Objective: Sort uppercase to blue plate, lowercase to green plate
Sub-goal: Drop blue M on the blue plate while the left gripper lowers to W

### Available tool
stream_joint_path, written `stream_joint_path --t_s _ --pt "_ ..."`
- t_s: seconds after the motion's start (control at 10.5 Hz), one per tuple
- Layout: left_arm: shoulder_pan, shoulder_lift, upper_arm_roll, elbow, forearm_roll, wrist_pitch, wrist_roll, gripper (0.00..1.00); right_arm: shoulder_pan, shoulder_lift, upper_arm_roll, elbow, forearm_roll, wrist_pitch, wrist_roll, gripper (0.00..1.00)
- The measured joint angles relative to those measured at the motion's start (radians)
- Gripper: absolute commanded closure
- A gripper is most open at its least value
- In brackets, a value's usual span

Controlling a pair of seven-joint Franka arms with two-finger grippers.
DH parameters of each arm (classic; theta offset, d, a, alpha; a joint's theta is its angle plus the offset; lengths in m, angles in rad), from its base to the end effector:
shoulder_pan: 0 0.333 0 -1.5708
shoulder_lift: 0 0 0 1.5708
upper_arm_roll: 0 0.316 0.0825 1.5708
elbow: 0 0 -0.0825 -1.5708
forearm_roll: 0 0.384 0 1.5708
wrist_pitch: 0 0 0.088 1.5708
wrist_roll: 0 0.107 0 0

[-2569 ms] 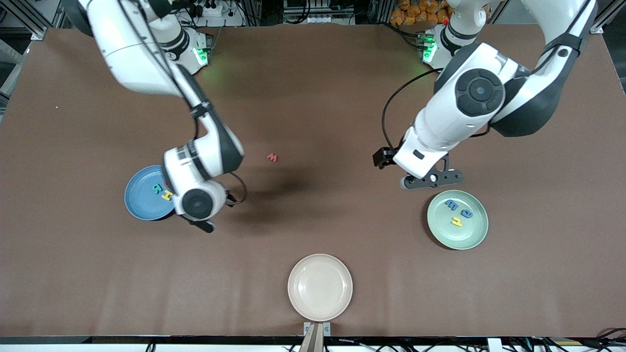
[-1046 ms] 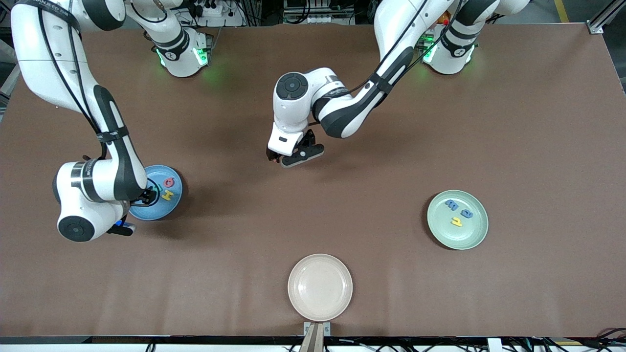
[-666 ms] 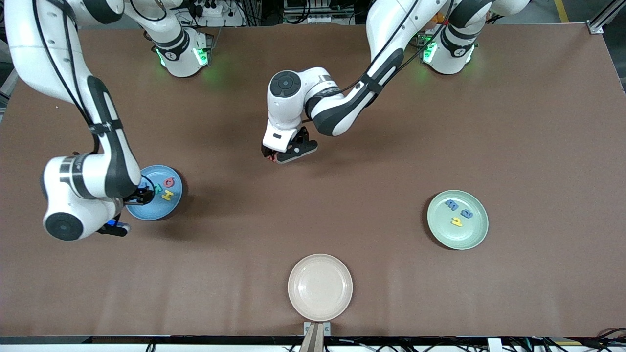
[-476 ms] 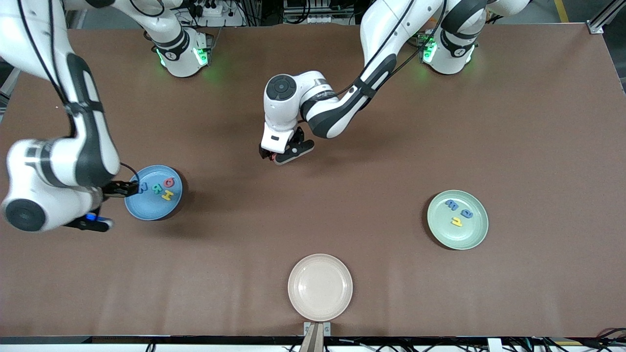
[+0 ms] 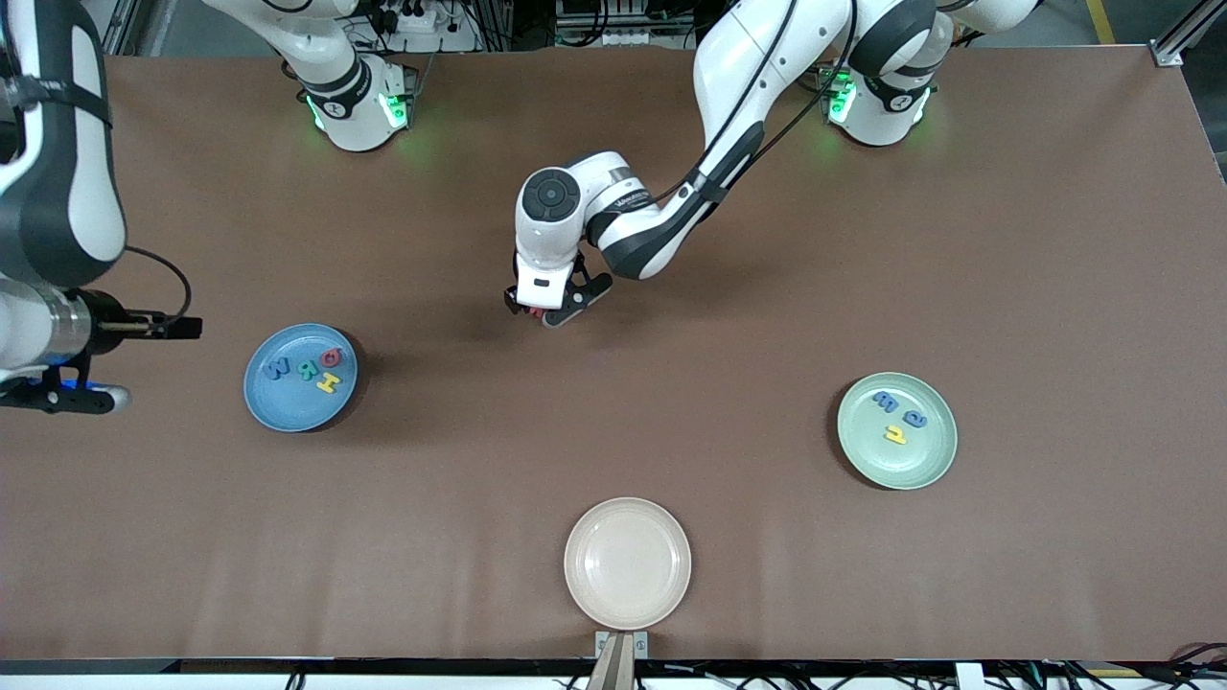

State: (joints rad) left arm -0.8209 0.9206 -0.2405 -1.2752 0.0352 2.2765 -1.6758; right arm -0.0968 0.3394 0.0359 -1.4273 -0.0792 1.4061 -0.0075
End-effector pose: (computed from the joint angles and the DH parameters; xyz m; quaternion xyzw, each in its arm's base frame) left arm 0.4121 -0.6381 0.2140 0.9360 0.3390 -0.0669 0.0667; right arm 0.6184 -0.0502 0.4789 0.9829 -0.0256 -0.1802 0.0274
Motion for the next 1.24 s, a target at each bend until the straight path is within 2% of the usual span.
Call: stream_joint_path --t_s 0.38,0.76,1.05,1.24 --pt "-0.007 0.046 0.007 0.045 -0.01 0.0 -0.013 0.28 -0.065 -0.069 -0.002 0.02 0.075 -0.074 -0.169 0.0" --pt "-0.007 0.086 0.01 0.095 -0.011 0.0 -0.013 0.32 -0.071 -0.083 -0.002 0.022 0.078 -0.089 -0.182 0.0" --pt "-0.008 0.099 0.01 0.102 -0.028 0.0 -0.014 0.33 -0.083 -0.084 -0.004 0.064 0.079 -0.119 -0.184 0.0" --pt "-0.008 0.103 0.01 0.105 -0.034 0.0 -0.014 0.35 -0.075 -0.086 0.004 0.068 0.083 -0.073 -0.184 0.0"
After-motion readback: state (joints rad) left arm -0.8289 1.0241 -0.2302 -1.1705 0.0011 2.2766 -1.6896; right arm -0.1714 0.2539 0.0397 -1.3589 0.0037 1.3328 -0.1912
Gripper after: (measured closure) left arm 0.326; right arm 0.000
